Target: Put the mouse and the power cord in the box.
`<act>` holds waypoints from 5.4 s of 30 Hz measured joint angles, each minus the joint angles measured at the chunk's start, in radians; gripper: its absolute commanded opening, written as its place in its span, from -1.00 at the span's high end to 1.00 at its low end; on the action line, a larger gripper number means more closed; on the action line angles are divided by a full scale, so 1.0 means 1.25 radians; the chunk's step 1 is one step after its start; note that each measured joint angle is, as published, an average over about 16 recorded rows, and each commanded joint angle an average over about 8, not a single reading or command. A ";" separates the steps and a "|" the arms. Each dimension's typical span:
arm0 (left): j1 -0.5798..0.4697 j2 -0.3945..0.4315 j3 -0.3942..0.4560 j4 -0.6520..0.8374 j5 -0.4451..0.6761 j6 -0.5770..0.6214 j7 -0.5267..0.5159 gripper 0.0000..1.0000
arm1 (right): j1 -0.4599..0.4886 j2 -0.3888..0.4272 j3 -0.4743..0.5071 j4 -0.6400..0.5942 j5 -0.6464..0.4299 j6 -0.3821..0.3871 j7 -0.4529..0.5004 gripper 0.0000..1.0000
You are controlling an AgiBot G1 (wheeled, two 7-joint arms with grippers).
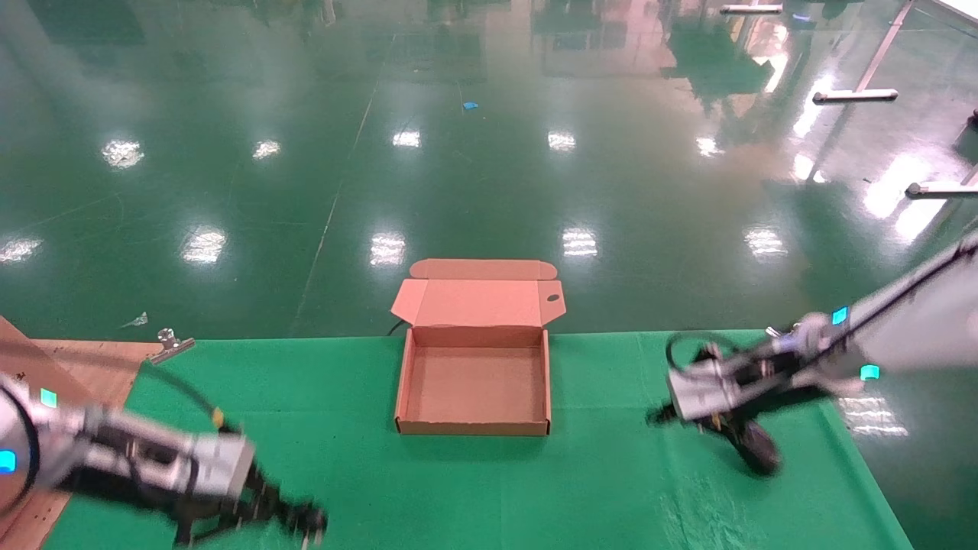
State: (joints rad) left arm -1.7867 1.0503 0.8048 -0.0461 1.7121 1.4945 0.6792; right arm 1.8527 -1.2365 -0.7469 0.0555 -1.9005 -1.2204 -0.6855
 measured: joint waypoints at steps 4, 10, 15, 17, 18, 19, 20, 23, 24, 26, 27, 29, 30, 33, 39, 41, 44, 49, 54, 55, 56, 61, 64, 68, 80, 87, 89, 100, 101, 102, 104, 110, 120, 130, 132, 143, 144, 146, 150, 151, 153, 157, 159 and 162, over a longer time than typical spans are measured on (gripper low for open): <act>-0.054 0.018 -0.003 -0.010 -0.003 -0.001 -0.009 1.00 | 0.048 -0.018 0.006 0.012 0.008 -0.017 0.014 1.00; -0.123 0.057 -0.010 -0.020 -0.011 -0.056 -0.020 1.00 | 0.098 -0.060 0.013 0.046 0.024 -0.022 0.046 1.00; -0.161 0.094 -0.019 -0.021 -0.019 -0.133 -0.024 1.00 | 0.107 -0.090 0.007 0.109 0.046 -0.011 0.085 1.00; -0.171 0.107 -0.022 -0.019 -0.023 -0.164 -0.024 1.00 | 0.104 -0.099 0.000 0.141 0.057 -0.004 0.105 1.00; -0.175 0.113 -0.024 -0.018 -0.025 -0.179 -0.023 1.00 | 0.101 -0.102 -0.005 0.159 0.063 0.001 0.115 1.00; -0.178 0.119 -0.025 -0.017 -0.026 -0.194 -0.023 1.00 | 0.097 -0.104 -0.011 0.177 0.069 0.005 0.125 1.00; -0.181 0.125 -0.026 -0.016 -0.028 -0.207 -0.021 1.00 | 0.093 -0.106 -0.018 0.195 0.076 0.010 0.136 1.00; -0.185 0.139 -0.030 -0.011 -0.032 -0.235 -0.016 1.00 | 0.079 -0.108 -0.042 0.249 0.097 0.027 0.169 1.00; -0.185 0.142 -0.031 -0.010 -0.034 -0.240 -0.014 1.00 | 0.074 -0.108 -0.052 0.265 0.104 0.033 0.179 1.00; -0.185 0.148 -0.034 -0.007 -0.037 -0.243 -0.006 1.00 | 0.066 -0.108 -0.072 0.294 0.118 0.048 0.199 1.00; -0.184 0.150 -0.035 -0.006 -0.038 -0.242 -0.001 1.00 | 0.062 -0.108 -0.082 0.305 0.126 0.056 0.209 1.00; -0.181 0.153 -0.035 -0.005 -0.040 -0.237 0.012 1.00 | 0.057 -0.107 -0.102 0.324 0.140 0.074 0.225 1.00; -0.178 0.155 -0.035 -0.005 -0.039 -0.236 0.021 1.00 | 0.056 -0.106 -0.112 0.330 0.146 0.083 0.232 1.00; -0.164 0.163 -0.033 -0.006 -0.036 -0.235 0.048 1.00 | 0.055 -0.105 -0.137 0.343 0.165 0.110 0.249 1.00; -0.112 0.192 -0.029 -0.019 -0.033 -0.280 0.117 1.00 | 0.068 -0.100 -0.175 0.341 0.200 0.147 0.264 1.00; -0.087 0.204 -0.030 -0.029 -0.035 -0.312 0.137 1.00 | 0.076 -0.098 -0.183 0.334 0.210 0.149 0.263 1.00; -0.042 0.223 -0.031 -0.052 -0.042 -0.375 0.154 1.00 | 0.089 -0.096 -0.193 0.319 0.226 0.138 0.256 1.00; 0.034 0.247 -0.031 -0.108 -0.073 -0.488 0.141 1.00 | 0.109 -0.092 -0.204 0.286 0.252 0.096 0.231 1.00; 0.096 0.256 -0.016 -0.173 -0.113 -0.570 0.080 0.47 | 0.122 -0.090 -0.210 0.246 0.274 0.052 0.195 1.00; 0.105 0.257 -0.010 -0.184 -0.120 -0.580 0.066 0.22 | 0.123 -0.089 -0.211 0.238 0.278 0.045 0.187 1.00; 0.113 0.257 -0.003 -0.196 -0.126 -0.590 0.051 -0.03 | 0.124 -0.089 -0.212 0.230 0.282 0.039 0.180 1.00; 0.135 0.257 0.040 -0.236 -0.153 -0.620 -0.015 -1.00 | 0.124 -0.089 -0.215 0.196 0.296 0.022 0.148 1.00; 0.139 0.256 0.068 -0.249 -0.166 -0.630 -0.045 -1.00 | 0.122 -0.090 -0.217 0.181 0.303 0.020 0.134 1.00; 0.137 0.255 0.101 -0.259 -0.182 -0.641 -0.068 -1.00 | 0.118 -0.091 -0.220 0.167 0.311 0.019 0.123 1.00; 0.122 0.245 0.166 -0.246 -0.242 -0.649 -0.099 -1.00 | 0.101 -0.099 -0.242 0.196 0.331 0.036 0.135 1.00; 0.103 0.203 0.156 -0.193 -0.299 -0.596 -0.084 -1.00 | 0.068 -0.106 -0.279 0.273 0.342 0.091 0.178 1.00; 0.096 0.185 0.148 -0.174 -0.317 -0.575 -0.074 -1.00 | 0.055 -0.107 -0.293 0.300 0.346 0.122 0.193 1.00; 0.078 0.103 0.099 -0.091 -0.388 -0.489 0.009 -1.00 | -0.025 -0.111 -0.393 0.430 0.358 0.335 0.271 1.00; 0.077 0.100 0.097 -0.086 -0.391 -0.486 0.014 -1.00 | -0.030 -0.111 -0.401 0.437 0.359 0.351 0.276 0.90; 0.077 0.098 0.095 -0.081 -0.394 -0.483 0.020 -1.00 | -0.036 -0.111 -0.411 0.443 0.360 0.367 0.282 0.67; 0.075 0.094 0.092 -0.072 -0.399 -0.479 0.029 -1.00 | -0.045 -0.111 -0.428 0.453 0.362 0.391 0.292 0.17; 0.073 0.094 0.086 -0.054 -0.407 -0.472 0.045 -1.00 | -0.060 -0.111 -0.463 0.464 0.367 0.429 0.313 -1.00; 0.071 0.095 0.085 -0.050 -0.409 -0.470 0.048 -1.00 | -0.065 -0.111 -0.471 0.464 0.370 0.436 0.318 -1.00; 0.072 0.097 0.086 -0.054 -0.407 -0.472 0.046 -1.00 | -0.061 -0.111 -0.465 0.462 0.367 0.428 0.315 -1.00; 0.072 0.097 0.087 -0.055 -0.407 -0.472 0.046 -1.00 | -0.061 -0.110 -0.464 0.462 0.367 0.427 0.314 -1.00; 0.097 0.075 0.062 -0.102 -0.425 -0.449 0.008 -1.00 | -0.085 -0.082 -0.424 0.485 0.392 0.395 0.331 -1.00; 0.103 0.070 0.056 -0.113 -0.429 -0.444 0.000 -1.00 | -0.091 -0.076 -0.415 0.490 0.398 0.388 0.335 -1.00; 0.115 0.059 0.044 -0.135 -0.438 -0.433 -0.018 -1.00 | -0.104 -0.061 -0.395 0.503 0.411 0.373 0.344 -1.00; 0.145 0.032 0.013 -0.192 -0.461 -0.404 -0.062 -1.00 | -0.138 -0.026 -0.345 0.533 0.445 0.335 0.367 -1.00; 0.153 0.025 0.005 -0.207 -0.467 -0.396 -0.075 -1.00 | -0.147 -0.016 -0.332 0.542 0.455 0.324 0.373 -1.00; 0.170 0.010 -0.012 -0.238 -0.480 -0.380 -0.099 -1.00 | -0.166 0.005 -0.304 0.559 0.474 0.303 0.386 -1.00; 0.203 -0.020 -0.046 -0.300 -0.505 -0.349 -0.148 -1.00 | -0.203 0.045 -0.248 0.594 0.512 0.260 0.412 -1.00; 0.219 -0.035 -0.063 -0.332 -0.518 -0.333 -0.173 -1.00 | -0.222 0.066 -0.220 0.612 0.531 0.238 0.424 -1.00; 0.244 -0.057 -0.088 -0.378 -0.537 -0.309 -0.210 -1.00 | -0.250 0.096 -0.178 0.638 0.559 0.206 0.444 -1.00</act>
State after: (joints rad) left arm -1.4814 0.9786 0.6948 -0.5191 1.0412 1.1079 0.4167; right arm 1.5398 -1.1159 -0.9698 0.8528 -1.2016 -0.9630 -0.1309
